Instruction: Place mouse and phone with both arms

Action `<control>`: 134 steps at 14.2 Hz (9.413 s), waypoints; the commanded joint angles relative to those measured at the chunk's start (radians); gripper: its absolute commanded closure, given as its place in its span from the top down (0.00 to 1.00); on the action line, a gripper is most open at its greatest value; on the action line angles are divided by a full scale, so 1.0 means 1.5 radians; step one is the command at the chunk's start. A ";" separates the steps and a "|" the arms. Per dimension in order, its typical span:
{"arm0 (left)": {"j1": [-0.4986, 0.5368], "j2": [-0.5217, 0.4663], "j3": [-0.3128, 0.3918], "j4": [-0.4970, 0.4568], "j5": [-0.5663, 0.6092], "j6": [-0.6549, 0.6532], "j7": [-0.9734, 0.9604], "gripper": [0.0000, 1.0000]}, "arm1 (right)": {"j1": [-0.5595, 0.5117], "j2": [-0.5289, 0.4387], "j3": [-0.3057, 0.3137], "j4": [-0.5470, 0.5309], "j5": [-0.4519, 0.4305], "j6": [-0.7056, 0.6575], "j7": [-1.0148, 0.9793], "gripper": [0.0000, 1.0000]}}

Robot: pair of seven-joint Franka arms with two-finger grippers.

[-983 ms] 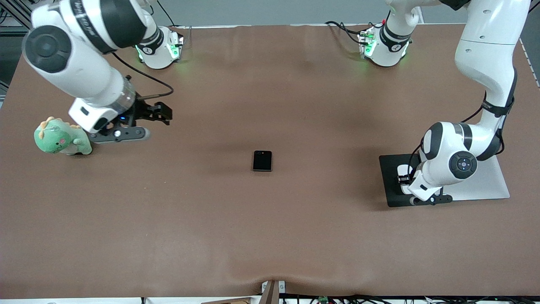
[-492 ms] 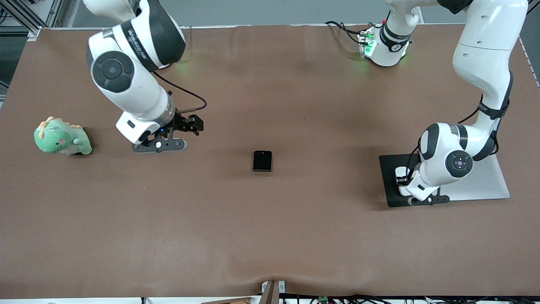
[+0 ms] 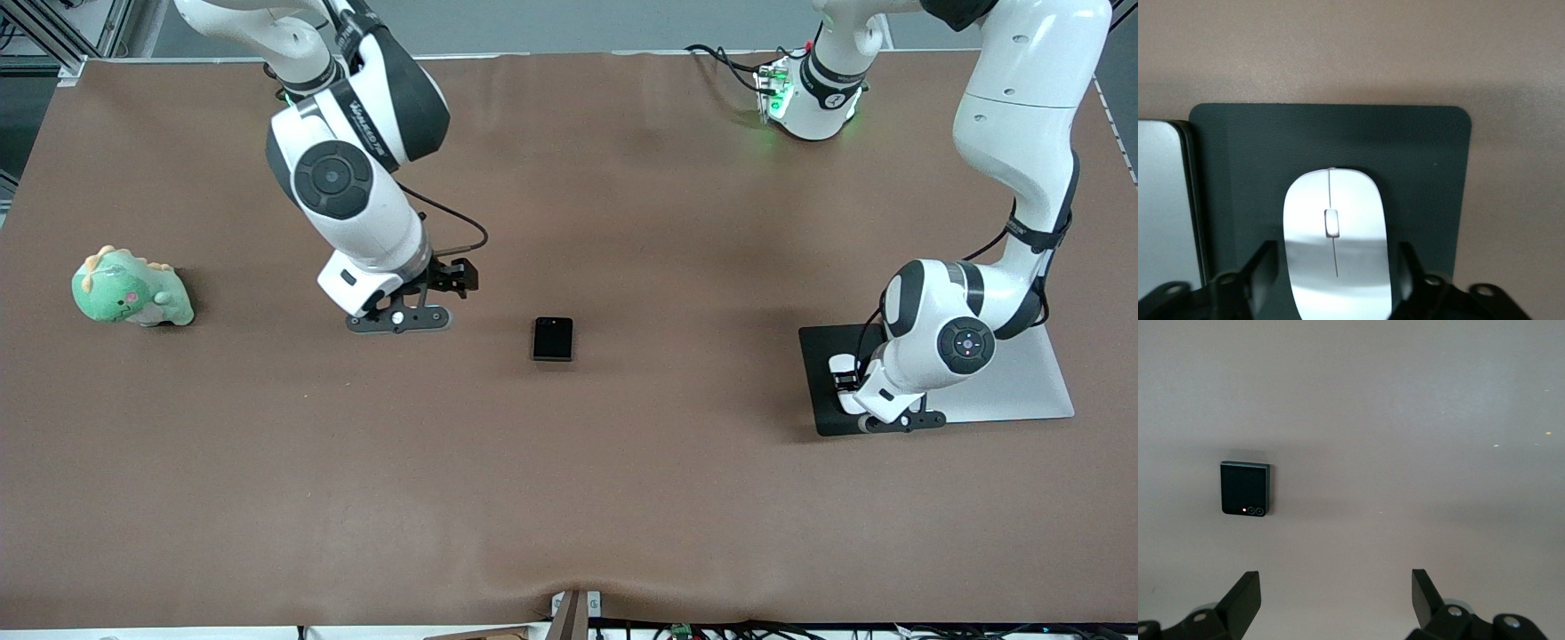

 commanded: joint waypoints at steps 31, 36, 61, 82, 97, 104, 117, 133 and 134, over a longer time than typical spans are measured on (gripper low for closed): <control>-0.053 -0.443 0.000 0.191 -0.041 -0.553 0.034 1.00 | 0.150 0.354 -0.008 0.126 -0.084 0.307 0.226 1.00; -0.085 -0.454 0.024 0.175 -0.042 -0.552 0.047 1.00 | 0.150 0.373 -0.009 0.125 -0.094 0.332 0.226 1.00; -0.091 -0.457 0.037 0.157 -0.080 -0.555 0.053 1.00 | -0.064 0.102 -0.004 0.029 -0.094 0.071 0.100 0.00; -0.089 -0.458 0.039 0.154 -0.077 -0.565 0.042 1.00 | -0.515 -0.019 -0.007 -0.397 -0.094 0.356 -0.453 0.00; -0.089 -0.458 0.038 0.158 -0.078 -0.569 0.041 1.00 | -0.527 0.064 -0.008 -0.380 -0.099 0.436 -0.451 1.00; -0.089 -0.460 0.039 0.162 -0.078 -0.578 0.050 1.00 | -0.499 0.023 0.000 -0.211 -0.094 0.147 -0.449 1.00; -0.088 -0.446 0.043 0.197 -0.078 -0.588 0.051 1.00 | -0.393 -0.167 -0.009 -0.037 0.003 -0.182 -0.426 1.00; -0.089 -0.446 0.043 0.197 -0.079 -0.589 0.052 1.00 | -0.366 -0.239 -0.008 0.034 0.007 -0.275 -0.319 1.00; -0.089 -0.446 0.043 0.197 -0.079 -0.589 0.052 1.00 | -0.365 -0.238 -0.008 0.034 0.007 -0.275 -0.319 1.00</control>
